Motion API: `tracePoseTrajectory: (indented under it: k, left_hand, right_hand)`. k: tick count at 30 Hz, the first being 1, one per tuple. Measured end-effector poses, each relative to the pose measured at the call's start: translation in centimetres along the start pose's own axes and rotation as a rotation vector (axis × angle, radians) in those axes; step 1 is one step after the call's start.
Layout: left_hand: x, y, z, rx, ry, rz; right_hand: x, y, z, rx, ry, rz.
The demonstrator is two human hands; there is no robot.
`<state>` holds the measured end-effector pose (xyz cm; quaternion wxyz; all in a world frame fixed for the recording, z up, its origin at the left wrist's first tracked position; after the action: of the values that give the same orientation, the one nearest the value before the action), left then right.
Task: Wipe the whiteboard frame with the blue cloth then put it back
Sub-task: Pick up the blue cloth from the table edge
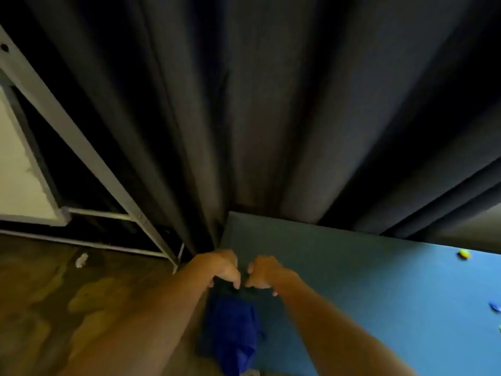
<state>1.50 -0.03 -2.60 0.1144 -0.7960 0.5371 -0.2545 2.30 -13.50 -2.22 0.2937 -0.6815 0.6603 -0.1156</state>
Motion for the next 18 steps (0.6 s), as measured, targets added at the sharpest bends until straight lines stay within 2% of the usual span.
tracePoseTrajectory:
  k: [5,9,12,13,15,18]
  left_hand:
    - [-2.3,7.4,3.0,-0.048,0.0,0.017]
    - [-4.0,10.9,3.4,0.184,0.019,0.026]
    - [-4.5,10.7,2.7,0.258,0.035,-0.075]
    - [-4.9,10.0,2.3,0.256,0.045,-0.131]
    - [-5.7,7.8,1.3,0.259,0.057,-0.286]
    - [-7.4,3.6,-1.8,0.302,0.084,-0.81]
  right_hand:
    - [1.2,7.1,3.7,-0.169,0.054,0.153]
    - [2.0,10.4,4.8,0.0,0.041,0.21]
    - [2.4,10.9,4.8,-0.008,0.024,0.23]
    - [2.3,10.7,4.6,-0.04,0.016,0.298]
    - [2.0,9.6,3.7,-0.089,0.003,0.585]
    - [0.0,6.5,1.7,-0.148,-0.059,1.179]
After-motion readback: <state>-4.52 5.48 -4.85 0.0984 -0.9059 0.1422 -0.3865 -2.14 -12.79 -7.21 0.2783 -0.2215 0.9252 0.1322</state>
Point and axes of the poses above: each hand's wrist, its own z-axis towards the middle knuckle, its own y-axis out of the palm, x = y × z, the point moved 3 cm from there along z, towards the middle knuckle, and after that the axes turned 5 degrees about y, right-handed, at the moved point
